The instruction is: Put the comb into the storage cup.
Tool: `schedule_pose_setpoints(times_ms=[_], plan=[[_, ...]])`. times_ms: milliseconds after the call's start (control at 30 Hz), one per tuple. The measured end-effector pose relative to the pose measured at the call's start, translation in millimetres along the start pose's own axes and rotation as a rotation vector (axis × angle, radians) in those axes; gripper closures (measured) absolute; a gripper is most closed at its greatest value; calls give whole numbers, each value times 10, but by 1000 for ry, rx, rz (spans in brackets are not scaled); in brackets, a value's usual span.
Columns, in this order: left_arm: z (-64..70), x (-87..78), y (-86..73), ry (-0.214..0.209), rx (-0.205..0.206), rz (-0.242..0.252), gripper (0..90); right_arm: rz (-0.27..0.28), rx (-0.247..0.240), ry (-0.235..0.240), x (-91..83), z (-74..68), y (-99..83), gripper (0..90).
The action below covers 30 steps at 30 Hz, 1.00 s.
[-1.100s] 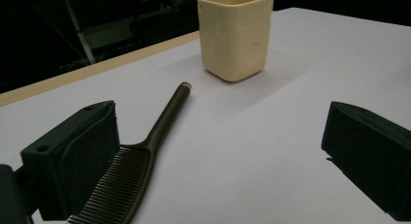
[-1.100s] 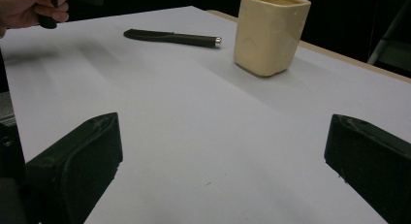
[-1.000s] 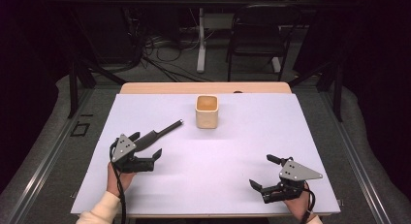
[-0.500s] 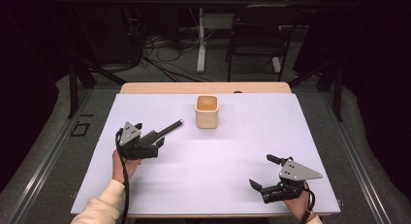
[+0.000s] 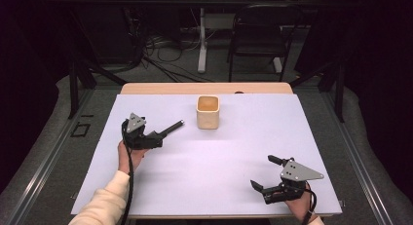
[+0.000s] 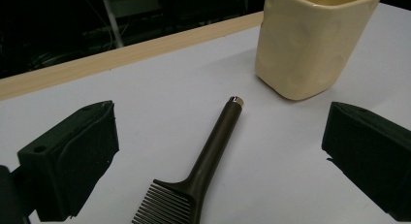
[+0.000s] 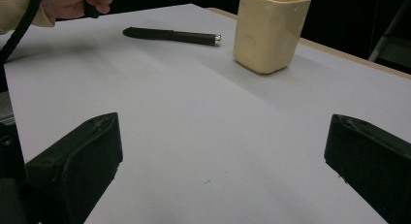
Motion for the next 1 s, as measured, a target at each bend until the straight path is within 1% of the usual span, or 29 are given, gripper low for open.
schedule_pose_setpoints(times_ms=[133, 233, 333, 467, 633, 700, 733, 767, 800, 833, 867, 900, 933, 967, 1000], plan=[[-22, 95, 39, 17, -7, -17, 0, 0, 0, 2, 3, 1, -1, 0], [-29, 170, 61, 22, -8, -30, 2, -1, 6, 4, 5, -1, -3, 0], [-32, 239, 92, 29, -18, -32, 2, -2, 6, 5, 5, 0, -4, 0], [-19, 363, 123, 36, -23, -54, 3, -7, 3, 5, 4, 4, -5, 0], [4, 503, 136, 46, -13, -72, 14, -9, 4, 6, 5, 5, -8, 0], [10, 545, 142, 48, -6, -70, 54, -9, 3, 7, 4, 4, -6, 0], [15, 563, 145, 42, 0, -70, 82, -10, 3, 5, 2, 3, -6, 0], [22, 585, 148, 27, 4, -77, 160, -9, 4, 3, 1, 4, -5, 0], [27, 602, 149, 25, 9, -82, 211, -9, 4, 3, 1, 8, -6, 0], [38, 626, 149, 25, 7, -78, 219, -11, 7, 3, 2, 7, -8, 0], [46, 649, 149, 20, 10, -86, 233, -12, 5, 3, 3, 6, -8, 0], [56, 667, 150, 15, 10, -89, 285, -11, 4, 3, 3, 5, -7, 0], [63, 687, 150, 19, 13, -87, 323, -12, 3, 3, 2, 1, -4, 0], [67, 704, 150, 22, 14, -91, 323, -12, 3, 3, 2, 1, -4, 0], [67, 732, 148, 27, 18, -97, 356, -12, 3, 3, 2, 1, -5, 0]])
Point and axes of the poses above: each handheld gripper's, and its own axes: x roughly forward along the jaws, y roughly out of its top, z roughly to its right, the point moved 2 cm from there along x, roughly forward along the jaws, and after that the axes turned 10 degrees about -x, right-handed, at the moved point
